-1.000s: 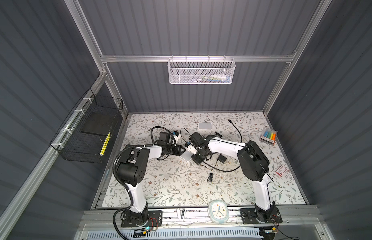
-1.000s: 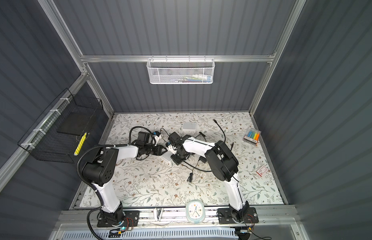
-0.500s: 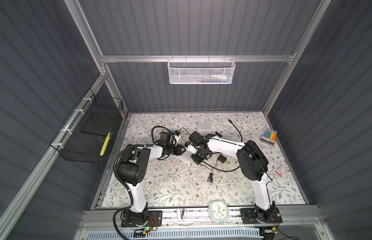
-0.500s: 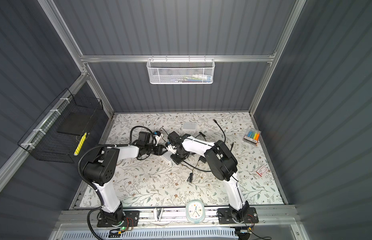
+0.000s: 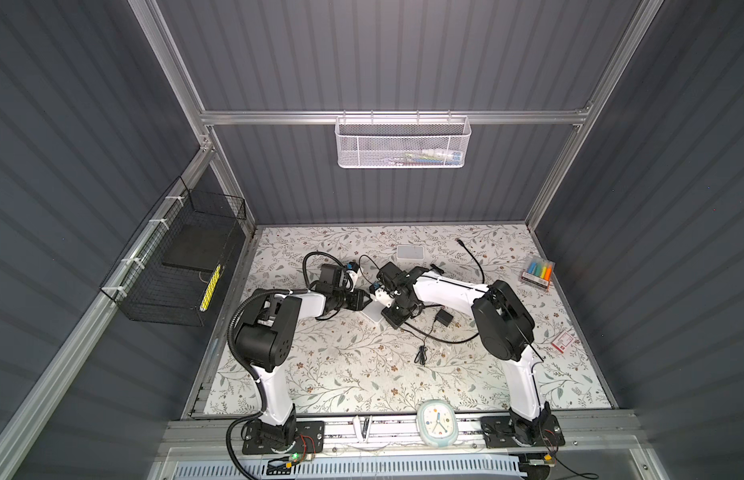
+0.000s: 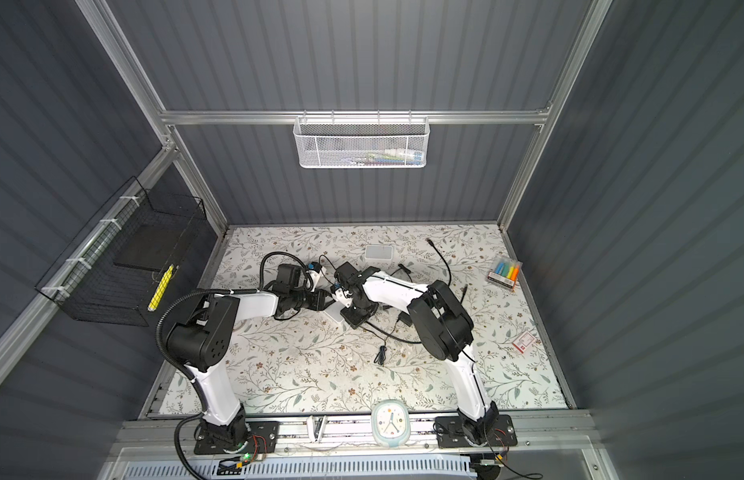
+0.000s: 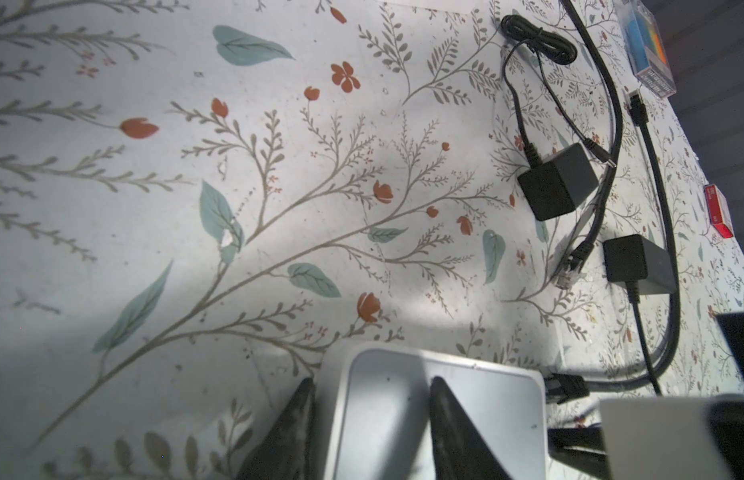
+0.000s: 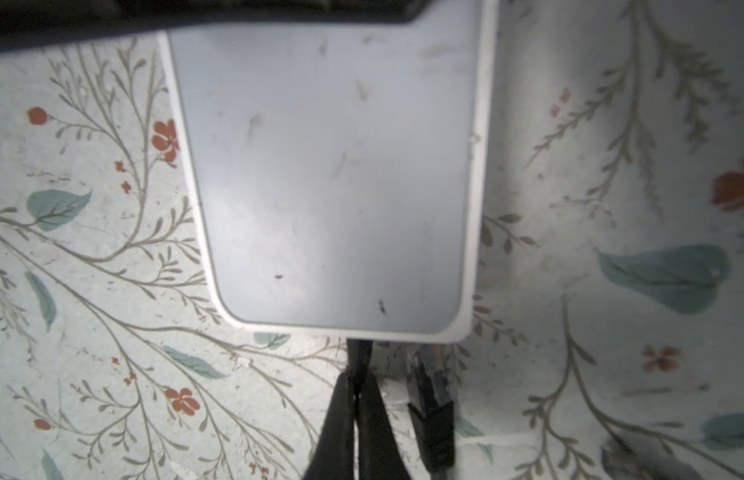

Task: Insert the plug into the switch port
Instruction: 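Hold the plug pressed into the port while the left gripper holds the switch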

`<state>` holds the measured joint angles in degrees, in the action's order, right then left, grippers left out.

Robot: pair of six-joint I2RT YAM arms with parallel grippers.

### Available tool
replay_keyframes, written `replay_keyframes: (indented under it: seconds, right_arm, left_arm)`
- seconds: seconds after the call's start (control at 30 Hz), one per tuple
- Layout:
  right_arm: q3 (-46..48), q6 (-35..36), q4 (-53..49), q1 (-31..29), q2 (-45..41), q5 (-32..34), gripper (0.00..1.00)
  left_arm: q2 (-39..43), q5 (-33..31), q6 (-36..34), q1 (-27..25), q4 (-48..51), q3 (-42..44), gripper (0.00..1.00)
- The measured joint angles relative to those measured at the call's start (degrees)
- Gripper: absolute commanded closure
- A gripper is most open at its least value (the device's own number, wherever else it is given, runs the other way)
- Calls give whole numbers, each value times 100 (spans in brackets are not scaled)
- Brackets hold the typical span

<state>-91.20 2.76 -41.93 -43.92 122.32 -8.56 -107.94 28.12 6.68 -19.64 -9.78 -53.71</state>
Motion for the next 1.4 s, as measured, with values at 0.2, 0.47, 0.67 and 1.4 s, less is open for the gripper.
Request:
replay_keyframes:
  seconds: [0.2, 0.47, 0.67, 1.4]
  right_arm:
    - [-13, -46, -4, 2, 2, 4, 100]
    - [-142, -131, -125, 7, 83, 2, 100]
    - [-223, -164, -210, 7, 120, 4, 100]
    - [-542, -234, -505, 48, 278, 22, 100]
  left_arm:
    - [0, -2, 52, -4, -129, 55, 57]
    - [0, -17, 114, -9, -341, 146, 57]
    - [0, -20, 160, -9, -470, 199, 58]
    - [-85, 2, 295, -9, -879, 284, 59]
